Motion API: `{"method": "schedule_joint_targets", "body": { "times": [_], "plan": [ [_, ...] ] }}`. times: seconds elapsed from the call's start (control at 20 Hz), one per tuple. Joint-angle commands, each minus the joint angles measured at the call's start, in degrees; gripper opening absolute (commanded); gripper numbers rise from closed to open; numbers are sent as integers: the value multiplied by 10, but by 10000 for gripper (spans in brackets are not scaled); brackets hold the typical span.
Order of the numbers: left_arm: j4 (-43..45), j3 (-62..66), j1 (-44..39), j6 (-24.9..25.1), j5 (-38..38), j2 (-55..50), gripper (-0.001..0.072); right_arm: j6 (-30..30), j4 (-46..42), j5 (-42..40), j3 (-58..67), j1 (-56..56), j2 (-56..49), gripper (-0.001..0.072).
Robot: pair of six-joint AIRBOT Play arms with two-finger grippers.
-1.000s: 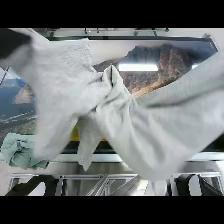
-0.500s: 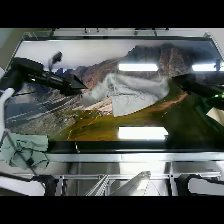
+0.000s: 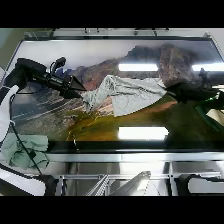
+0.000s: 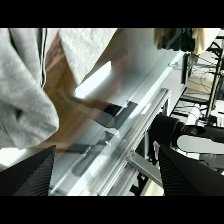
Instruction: Fold the shirts.
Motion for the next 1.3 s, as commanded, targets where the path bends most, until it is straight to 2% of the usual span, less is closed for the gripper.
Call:
{"method": "schedule_joint_targets", "body": {
  "times": [0.0,0.2,0.4,0.5,0.75,0.95,1.05,1.1,1.15,1.2,1.25],
  "plan": [
    [2,-70,20,9,2,36,715,83,-74,-124,0,17,-8,411],
    [1,-148,45,35,-12,78,715,141,-94,-146,70,-10,-65,411],
    [1,-184,65,37,-19,98,715,183,-101,-133,118,-7,-123,408],
    [1,-190,73,38,-24,97,715,196,-101,-130,122,-1,-143,382],
    [1,-191,74,38,-66,97,715,201,-90,-129,124,34,-157,382],
    [1,-191,54,38,-134,97,714,200,-57,-132,138,68,-158,380],
    [2,-191,26,38,-160,95,714,200,-53,-138,148,85,-161,346],
    [2,-190,7,38,-171,92,714,200,-50,-138,153,94,-165,243],
    [1,-190,-11,38,-179,87,714,199,-49,-138,158,99,-168,189],
    [2,-190,-28,38,-188,81,715,193,-47,-139,160,104,-169,77],
    [2,-190,-42,38,-197,74,715,180,-47,-140,162,106,-168,14]
  ]
}}
